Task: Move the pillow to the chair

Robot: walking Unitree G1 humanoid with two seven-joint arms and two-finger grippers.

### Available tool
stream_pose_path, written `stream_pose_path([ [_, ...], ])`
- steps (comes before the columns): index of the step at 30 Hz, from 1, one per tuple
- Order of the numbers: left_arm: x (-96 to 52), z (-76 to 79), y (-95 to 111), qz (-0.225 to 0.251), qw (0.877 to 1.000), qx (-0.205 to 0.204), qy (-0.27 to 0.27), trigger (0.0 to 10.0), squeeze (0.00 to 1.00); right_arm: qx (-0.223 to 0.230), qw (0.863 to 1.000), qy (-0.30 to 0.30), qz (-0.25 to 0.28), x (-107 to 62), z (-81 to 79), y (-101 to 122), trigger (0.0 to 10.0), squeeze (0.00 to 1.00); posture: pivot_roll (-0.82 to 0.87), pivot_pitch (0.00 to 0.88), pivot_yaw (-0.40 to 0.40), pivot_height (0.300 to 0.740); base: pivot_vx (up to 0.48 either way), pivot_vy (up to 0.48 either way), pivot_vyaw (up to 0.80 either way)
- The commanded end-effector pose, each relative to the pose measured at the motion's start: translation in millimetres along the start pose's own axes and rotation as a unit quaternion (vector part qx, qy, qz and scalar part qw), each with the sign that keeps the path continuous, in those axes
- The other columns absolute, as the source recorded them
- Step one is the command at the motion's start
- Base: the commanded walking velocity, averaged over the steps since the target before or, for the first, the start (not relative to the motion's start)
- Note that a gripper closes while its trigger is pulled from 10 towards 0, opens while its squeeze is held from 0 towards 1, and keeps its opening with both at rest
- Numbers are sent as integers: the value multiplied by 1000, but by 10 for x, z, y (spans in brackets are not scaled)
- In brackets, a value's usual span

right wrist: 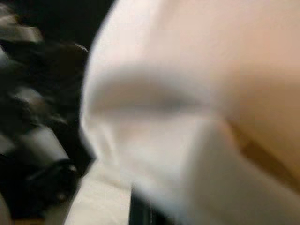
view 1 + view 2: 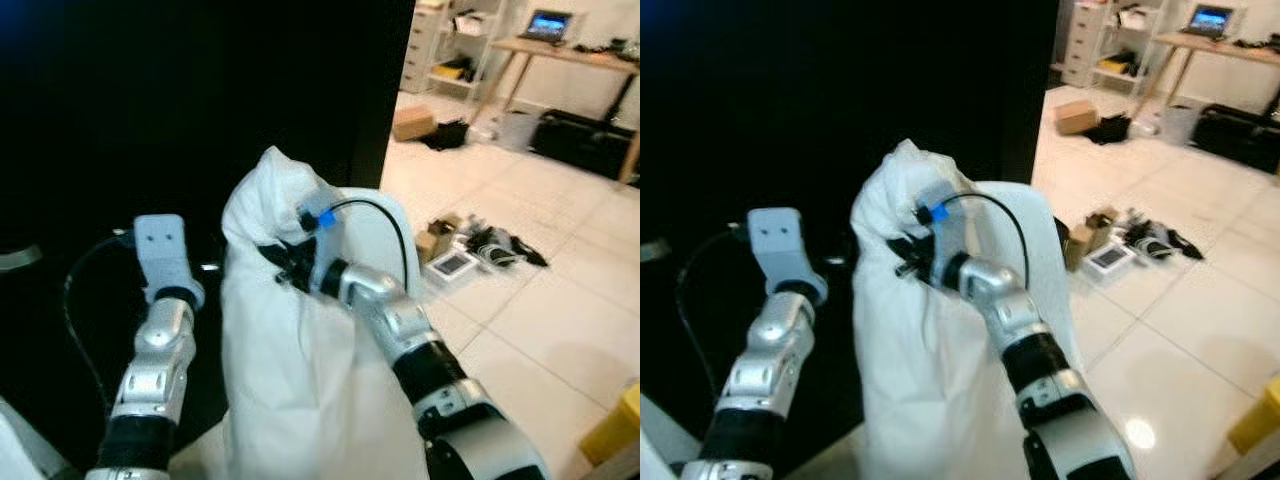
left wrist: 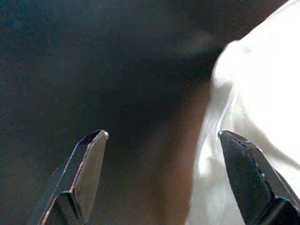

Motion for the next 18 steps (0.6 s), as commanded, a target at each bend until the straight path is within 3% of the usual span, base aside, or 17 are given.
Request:
stream_pose_path([
  [1,-10,21,-15,-5,1000,8,-2,10000,0,0,999,-35,-35,-10,104,-166,10000,0,-125,0,-25,740,0,0,0],
  [2,-13,19,-18,-6,1000,8,-2,10000,0,4,996,-70,-61,-46,227,-287,10000,0,-124,0,-26,740,0,0,0],
  [4,-13,19,-18,-6,1000,8,-2,10000,0,4,996,-70,-61,-46,227,-287,10000,0,-124,0,-26,740,0,0,0],
  [6,-22,9,-29,-8,1000,10,-1,10000,0,-1,986,-110,-123,-124,371,-579,10000,0,-125,0,-27,735,0,0,0],
  [14,-34,39,-32,-10,1000,18,-5,10000,0,24,980,-95,-175,-137,279,-896,10000,0,-130,1,-27,705,0,0,0],
  [18,-40,65,-25,-9,1000,23,-10,10000,0,17,965,-156,-212,-251,439,-1092,10000,0,-130,2,-28,685,0,0,0],
])
Point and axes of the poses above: a point about 5 cm out from each wrist's last joint towards the gripper, its own x axis pointing out of the wrist towards the gripper, its own y axis along the axis of the wrist's last joint, z = x × y, the point moved 5 cm from there along x, pointing out of the wrist towards the gripper, and after that the axes turned 13 degrees about x, right-handed, at the moved point
